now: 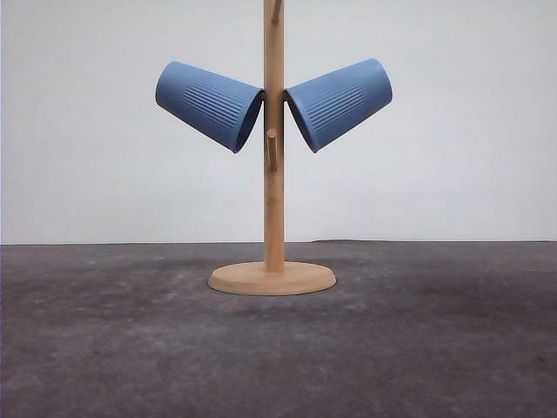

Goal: Place three cups

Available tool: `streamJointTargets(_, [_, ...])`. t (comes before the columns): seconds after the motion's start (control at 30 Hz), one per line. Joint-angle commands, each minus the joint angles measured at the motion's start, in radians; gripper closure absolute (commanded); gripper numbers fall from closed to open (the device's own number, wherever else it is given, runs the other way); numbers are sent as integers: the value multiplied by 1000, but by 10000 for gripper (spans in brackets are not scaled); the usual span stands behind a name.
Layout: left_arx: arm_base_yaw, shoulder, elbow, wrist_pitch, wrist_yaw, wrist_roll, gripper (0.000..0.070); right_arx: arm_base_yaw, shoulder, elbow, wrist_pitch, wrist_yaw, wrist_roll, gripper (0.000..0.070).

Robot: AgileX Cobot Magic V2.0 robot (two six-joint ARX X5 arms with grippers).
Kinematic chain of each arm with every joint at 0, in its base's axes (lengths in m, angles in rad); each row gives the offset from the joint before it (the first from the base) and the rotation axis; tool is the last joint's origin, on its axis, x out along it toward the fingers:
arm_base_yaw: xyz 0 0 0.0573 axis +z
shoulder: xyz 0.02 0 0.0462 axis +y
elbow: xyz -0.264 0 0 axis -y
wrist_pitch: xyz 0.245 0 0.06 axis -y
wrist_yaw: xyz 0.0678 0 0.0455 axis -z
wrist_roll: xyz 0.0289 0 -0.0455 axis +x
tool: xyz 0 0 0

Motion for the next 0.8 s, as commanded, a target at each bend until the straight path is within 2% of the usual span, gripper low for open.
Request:
streamJointTargets(0.0, [-4, 14, 23, 14, 17, 5, 691, 24, 28, 13, 8, -9, -12, 9])
streamJointTargets(0.27, [-4, 14, 23, 16, 21, 5, 691, 168, 102, 13, 55, 10, -6, 13])
streamJointTargets(0.43, [-4, 14, 23, 15, 24, 5, 691, 239, 131, 13, 96, 98, 7, 17])
streamJointTargets(0.67, [-4, 14, 23, 15, 25, 5, 691, 319, 139, 13, 248, 109, 116, 21])
streamJointTargets(0.77, [-4, 14, 23, 15, 25, 5, 691, 344, 139, 13, 271, 109, 132, 31])
